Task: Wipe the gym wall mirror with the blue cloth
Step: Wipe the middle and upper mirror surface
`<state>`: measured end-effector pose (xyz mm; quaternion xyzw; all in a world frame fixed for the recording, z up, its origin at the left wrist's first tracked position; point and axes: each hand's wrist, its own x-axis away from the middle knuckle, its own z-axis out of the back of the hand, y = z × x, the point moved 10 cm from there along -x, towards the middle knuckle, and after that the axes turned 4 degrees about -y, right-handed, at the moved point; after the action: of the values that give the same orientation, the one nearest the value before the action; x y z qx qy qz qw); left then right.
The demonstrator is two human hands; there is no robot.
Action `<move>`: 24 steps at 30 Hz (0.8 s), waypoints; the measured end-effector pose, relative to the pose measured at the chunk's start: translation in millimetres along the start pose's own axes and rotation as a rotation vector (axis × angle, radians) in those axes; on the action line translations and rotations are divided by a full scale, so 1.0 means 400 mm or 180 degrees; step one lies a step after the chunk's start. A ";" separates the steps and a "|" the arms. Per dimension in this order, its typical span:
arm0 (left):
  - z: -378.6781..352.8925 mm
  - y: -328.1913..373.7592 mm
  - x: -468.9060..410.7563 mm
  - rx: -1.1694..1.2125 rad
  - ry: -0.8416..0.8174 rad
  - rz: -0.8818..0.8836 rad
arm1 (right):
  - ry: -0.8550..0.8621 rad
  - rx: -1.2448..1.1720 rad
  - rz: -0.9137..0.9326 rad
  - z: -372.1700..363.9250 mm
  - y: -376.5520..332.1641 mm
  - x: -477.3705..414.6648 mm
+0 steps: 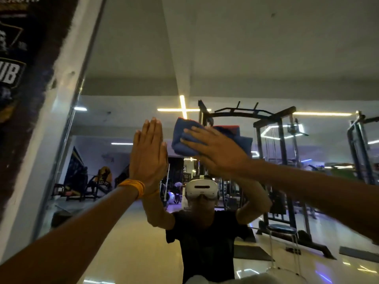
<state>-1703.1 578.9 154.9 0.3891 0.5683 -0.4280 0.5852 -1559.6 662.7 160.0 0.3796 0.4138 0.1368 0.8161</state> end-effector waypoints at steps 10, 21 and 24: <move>-0.006 0.051 0.149 -0.0342 -0.0286 -0.0191 | 0.0632 0.0196 -0.1588 0.038 0.070 0.172; -0.071 0.218 0.230 -0.0072 -0.0539 -0.0491 | 0.1133 0.0074 -0.1431 0.080 0.156 0.474; -0.100 0.264 0.243 -0.0114 -0.0579 -0.0387 | 0.0759 0.0187 -0.2012 0.005 0.035 0.506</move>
<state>-1617.8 645.8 52.7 0.3029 0.5430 -0.4860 0.6142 -1431.1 779.9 55.3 0.2372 0.6073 -0.0915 0.7527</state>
